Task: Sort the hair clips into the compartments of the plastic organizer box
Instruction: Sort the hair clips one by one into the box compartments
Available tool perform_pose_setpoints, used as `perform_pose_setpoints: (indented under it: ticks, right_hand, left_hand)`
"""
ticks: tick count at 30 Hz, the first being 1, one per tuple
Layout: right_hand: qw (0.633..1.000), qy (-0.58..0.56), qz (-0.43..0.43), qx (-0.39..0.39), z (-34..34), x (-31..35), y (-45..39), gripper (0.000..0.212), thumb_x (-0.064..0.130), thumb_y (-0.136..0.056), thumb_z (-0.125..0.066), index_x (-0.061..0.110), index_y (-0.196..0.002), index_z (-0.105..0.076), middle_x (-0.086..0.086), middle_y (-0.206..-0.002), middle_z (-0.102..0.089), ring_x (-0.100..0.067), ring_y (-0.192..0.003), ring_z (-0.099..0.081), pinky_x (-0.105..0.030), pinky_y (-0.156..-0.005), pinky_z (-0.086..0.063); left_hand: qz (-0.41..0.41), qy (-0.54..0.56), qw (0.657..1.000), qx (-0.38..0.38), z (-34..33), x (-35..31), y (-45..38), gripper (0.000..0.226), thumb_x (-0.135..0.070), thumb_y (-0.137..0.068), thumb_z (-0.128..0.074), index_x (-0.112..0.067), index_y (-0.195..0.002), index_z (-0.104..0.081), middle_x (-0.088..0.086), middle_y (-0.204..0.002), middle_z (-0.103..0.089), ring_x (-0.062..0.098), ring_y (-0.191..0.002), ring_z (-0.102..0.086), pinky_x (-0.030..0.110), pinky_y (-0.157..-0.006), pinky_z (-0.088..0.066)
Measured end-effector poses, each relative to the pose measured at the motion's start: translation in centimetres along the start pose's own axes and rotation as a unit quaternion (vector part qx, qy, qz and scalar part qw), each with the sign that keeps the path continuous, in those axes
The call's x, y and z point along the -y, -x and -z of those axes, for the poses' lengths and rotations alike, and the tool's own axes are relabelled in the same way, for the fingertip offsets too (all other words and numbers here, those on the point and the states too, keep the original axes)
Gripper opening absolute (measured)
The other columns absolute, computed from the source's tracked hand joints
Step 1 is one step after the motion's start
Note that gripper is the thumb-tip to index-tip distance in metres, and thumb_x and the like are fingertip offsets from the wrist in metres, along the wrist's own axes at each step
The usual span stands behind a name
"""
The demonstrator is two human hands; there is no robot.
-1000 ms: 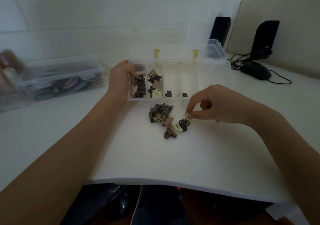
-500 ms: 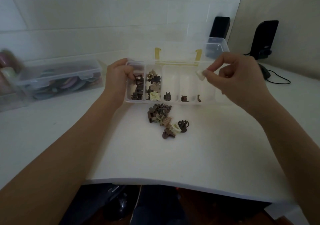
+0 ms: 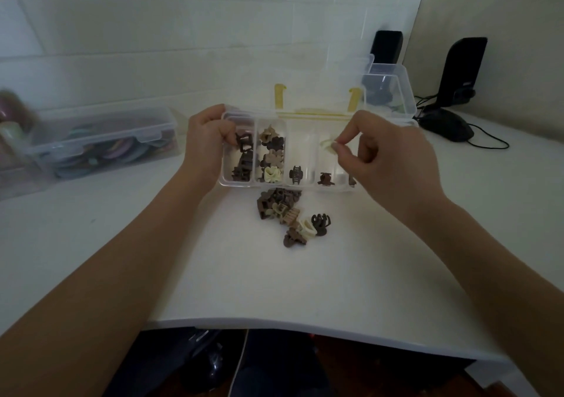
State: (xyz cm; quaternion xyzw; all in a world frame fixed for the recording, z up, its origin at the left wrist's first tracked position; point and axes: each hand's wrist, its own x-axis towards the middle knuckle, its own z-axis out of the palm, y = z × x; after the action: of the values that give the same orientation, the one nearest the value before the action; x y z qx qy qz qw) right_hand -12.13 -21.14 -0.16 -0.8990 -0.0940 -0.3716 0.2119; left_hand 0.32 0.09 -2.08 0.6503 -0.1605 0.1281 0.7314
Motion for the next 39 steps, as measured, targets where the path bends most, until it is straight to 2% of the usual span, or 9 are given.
perform_pose_setpoints:
  ticks: [7,10,12,14,17,20,32,34,39]
  right_hand:
    - [0.997,0.015,0.041,-0.057,-0.6,1.2,0.3,0.007,0.025,-0.085,-0.062,0.022,-0.079,-0.060,0.011,-0.052,-0.046,-0.008,-0.045,-0.043,-0.022,-0.047,-0.037]
    - [0.998,0.011,0.068,-0.011,-1.4,1.6,0.4,0.005,0.026,-0.087,-0.059,0.025,-0.084,-0.056,0.017,-0.071,-0.048,-0.003,-0.057,-0.039,-0.016,-0.050,-0.033]
    - [0.996,0.022,0.084,0.030,-1.8,1.5,0.5,0.004,0.024,-0.091,-0.055,0.024,-0.088,-0.052,0.017,-0.068,-0.044,-0.006,-0.059,-0.038,-0.014,-0.050,-0.031]
    - [0.991,0.051,0.096,0.083,-2.0,1.3,0.5,0.005,0.026,-0.096,-0.046,0.021,-0.094,-0.048,0.014,-0.063,-0.046,-0.009,-0.054,-0.043,-0.021,-0.048,-0.034]
    - [0.973,0.108,0.117,0.165,-2.3,1.3,0.3,0.005,0.026,-0.099,-0.033,0.022,-0.096,-0.033,0.001,-0.080,-0.064,-0.025,-0.063,-0.058,-0.031,-0.052,-0.045]
    - [0.959,0.167,0.126,0.189,-2.5,1.8,-0.2,0.022,0.016,-0.097,-0.037,0.024,-0.089,-0.018,0.000,-0.066,-0.055,-0.022,-0.051,-0.049,-0.029,-0.046,-0.036]
    - [0.957,0.111,0.122,0.238,-0.9,1.2,-0.3,0.009,0.030,-0.097,-0.024,0.026,-0.089,-0.027,0.001,-0.067,-0.051,-0.024,-0.057,-0.049,-0.032,-0.052,-0.036]
    - [0.967,0.085,0.110,0.214,-0.7,1.2,-0.3,0.007,0.027,-0.097,-0.031,0.024,-0.091,-0.033,0.003,-0.069,-0.054,-0.021,-0.059,-0.051,-0.031,-0.053,-0.037]
    - [0.997,0.025,0.066,0.010,0.1,1.0,-0.2,0.000,0.023,-0.091,-0.052,0.023,-0.091,-0.052,0.024,-0.070,-0.046,-0.006,-0.066,-0.042,-0.024,-0.052,-0.035]
  left_hand:
    - [-0.012,0.013,1.000,0.010,-0.4,-0.1,0.2,0.023,0.000,-0.038,-0.041,-0.010,-0.054,-0.053,-0.004,-0.053,-0.057,0.026,-0.070,-0.044,0.029,-0.057,-0.033]
    - [-0.016,0.007,1.000,0.008,-0.6,-0.1,0.3,0.024,0.000,-0.038,-0.041,-0.009,-0.056,-0.054,-0.002,-0.053,-0.055,0.026,-0.069,-0.043,0.028,-0.056,-0.032]
    - [-0.018,-0.001,1.000,0.004,-0.6,-0.2,0.5,0.024,0.000,-0.038,-0.042,-0.005,-0.059,-0.053,0.001,-0.054,-0.053,0.025,-0.066,-0.043,0.027,-0.054,-0.031]
    - [-0.018,-0.007,1.000,0.003,-0.6,-0.4,0.6,0.023,0.000,-0.038,-0.042,-0.005,-0.058,-0.052,0.000,-0.055,-0.053,0.024,-0.064,-0.043,0.025,-0.052,-0.031]
    - [-0.013,-0.008,1.000,0.003,-0.7,-0.6,0.7,0.023,0.000,-0.038,-0.041,-0.008,-0.055,-0.054,0.000,-0.055,-0.054,0.022,-0.062,-0.046,0.023,-0.051,-0.033]
    - [-0.010,0.001,1.000,0.010,-0.8,-0.9,0.9,0.029,0.001,-0.038,-0.040,-0.019,-0.046,-0.059,-0.008,-0.050,-0.058,0.014,-0.055,-0.050,0.017,-0.047,-0.036]
    - [-0.039,-0.026,0.999,0.003,-1.1,-1.3,1.4,0.021,0.002,-0.041,-0.042,-0.017,-0.045,-0.051,-0.014,-0.044,-0.052,0.003,-0.046,-0.046,0.013,-0.042,-0.035]
    - [-0.038,-0.030,0.999,-0.001,-1.2,-1.2,1.3,0.017,0.001,-0.041,-0.042,-0.014,-0.046,-0.049,-0.010,-0.045,-0.050,0.005,-0.046,-0.045,0.015,-0.043,-0.034]
    - [-0.035,-0.032,0.999,-0.004,-1.1,-1.2,1.2,0.017,0.000,-0.041,-0.042,-0.015,-0.044,-0.047,-0.009,-0.044,-0.048,0.006,-0.046,-0.044,0.014,-0.042,-0.033]
